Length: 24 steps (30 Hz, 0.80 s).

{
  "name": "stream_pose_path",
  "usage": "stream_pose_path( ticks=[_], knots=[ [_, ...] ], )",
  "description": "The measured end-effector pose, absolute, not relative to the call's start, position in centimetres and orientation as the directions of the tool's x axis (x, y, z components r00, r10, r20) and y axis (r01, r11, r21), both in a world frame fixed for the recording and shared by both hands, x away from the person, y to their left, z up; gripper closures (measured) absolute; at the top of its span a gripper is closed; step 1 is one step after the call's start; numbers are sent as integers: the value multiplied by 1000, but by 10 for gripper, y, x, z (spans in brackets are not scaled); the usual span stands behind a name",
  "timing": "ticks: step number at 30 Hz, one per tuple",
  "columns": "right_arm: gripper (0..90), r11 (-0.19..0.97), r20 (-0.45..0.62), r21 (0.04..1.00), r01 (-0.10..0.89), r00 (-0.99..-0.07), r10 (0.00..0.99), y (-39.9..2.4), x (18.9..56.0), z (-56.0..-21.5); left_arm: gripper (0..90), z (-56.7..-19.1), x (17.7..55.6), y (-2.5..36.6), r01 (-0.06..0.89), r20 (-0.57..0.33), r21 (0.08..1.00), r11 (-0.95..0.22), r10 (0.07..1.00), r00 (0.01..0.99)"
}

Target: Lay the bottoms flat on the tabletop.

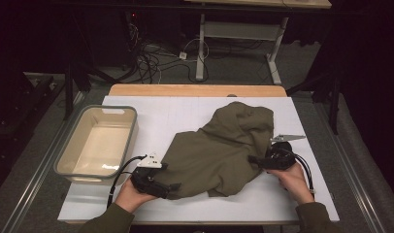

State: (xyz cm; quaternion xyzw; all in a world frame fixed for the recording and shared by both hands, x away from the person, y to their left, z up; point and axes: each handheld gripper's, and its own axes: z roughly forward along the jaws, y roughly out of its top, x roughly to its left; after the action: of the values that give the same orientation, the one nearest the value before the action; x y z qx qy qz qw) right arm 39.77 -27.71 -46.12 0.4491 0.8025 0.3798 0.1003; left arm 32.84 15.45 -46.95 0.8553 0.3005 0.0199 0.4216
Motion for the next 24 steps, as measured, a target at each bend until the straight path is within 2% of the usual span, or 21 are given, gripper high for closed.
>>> stream_pose_path(
  ticks=[6, 8, 16, 24],
  knots=[
    [285, 308, 177, 695, 650, -570, 803, -275, 401, -470, 89, -470, 328, 154, 497, -219, 732, -466, 530, 819],
    [298, 303, 179, 699, 648, -568, 803, -275, 401, -470, 90, -470, 328, 154, 497, -219, 732, -467, 529, 820],
    [559, 294, 132, 726, 621, -546, 827, -281, 399, -473, 90, -470, 328, 154, 497, -219, 730, -468, 529, 820],
    [712, 306, 108, 744, 593, -560, 822, -286, 398, -471, 90, -470, 328, 153, 497, -218, 730, -470, 528, 821]
  ],
)
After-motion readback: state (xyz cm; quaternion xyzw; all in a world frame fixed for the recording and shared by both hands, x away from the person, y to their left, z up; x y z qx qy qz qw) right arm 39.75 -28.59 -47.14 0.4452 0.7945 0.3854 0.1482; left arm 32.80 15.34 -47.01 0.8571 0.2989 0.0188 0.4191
